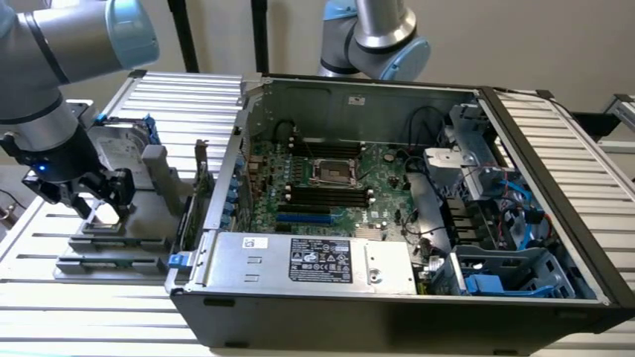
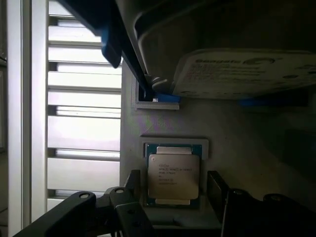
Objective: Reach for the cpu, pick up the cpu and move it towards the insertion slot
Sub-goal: 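Pick up the cpu and move it towards the insertion slot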
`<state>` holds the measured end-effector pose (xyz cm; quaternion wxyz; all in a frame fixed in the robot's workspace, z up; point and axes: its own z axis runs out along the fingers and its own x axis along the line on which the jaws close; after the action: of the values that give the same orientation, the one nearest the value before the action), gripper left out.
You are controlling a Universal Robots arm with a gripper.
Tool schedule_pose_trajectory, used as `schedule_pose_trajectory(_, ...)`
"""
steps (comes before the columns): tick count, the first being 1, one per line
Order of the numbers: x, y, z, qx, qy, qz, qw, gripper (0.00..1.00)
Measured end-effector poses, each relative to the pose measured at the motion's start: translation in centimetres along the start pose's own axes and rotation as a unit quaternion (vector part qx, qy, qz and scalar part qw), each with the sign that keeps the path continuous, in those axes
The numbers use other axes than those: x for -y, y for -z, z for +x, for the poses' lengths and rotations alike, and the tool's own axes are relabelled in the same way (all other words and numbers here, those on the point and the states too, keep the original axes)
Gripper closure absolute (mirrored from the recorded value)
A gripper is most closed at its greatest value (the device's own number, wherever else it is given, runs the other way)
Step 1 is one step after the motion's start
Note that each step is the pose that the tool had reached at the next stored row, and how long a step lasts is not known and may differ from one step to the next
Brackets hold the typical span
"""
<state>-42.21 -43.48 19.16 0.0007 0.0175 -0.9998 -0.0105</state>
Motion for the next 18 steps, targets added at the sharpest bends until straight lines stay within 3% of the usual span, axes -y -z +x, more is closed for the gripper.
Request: schedule_pose_trajectory(18, -0.44, -0.4, -0.02, -0.0001, 0.0, 0.003, 1.0, 0.35)
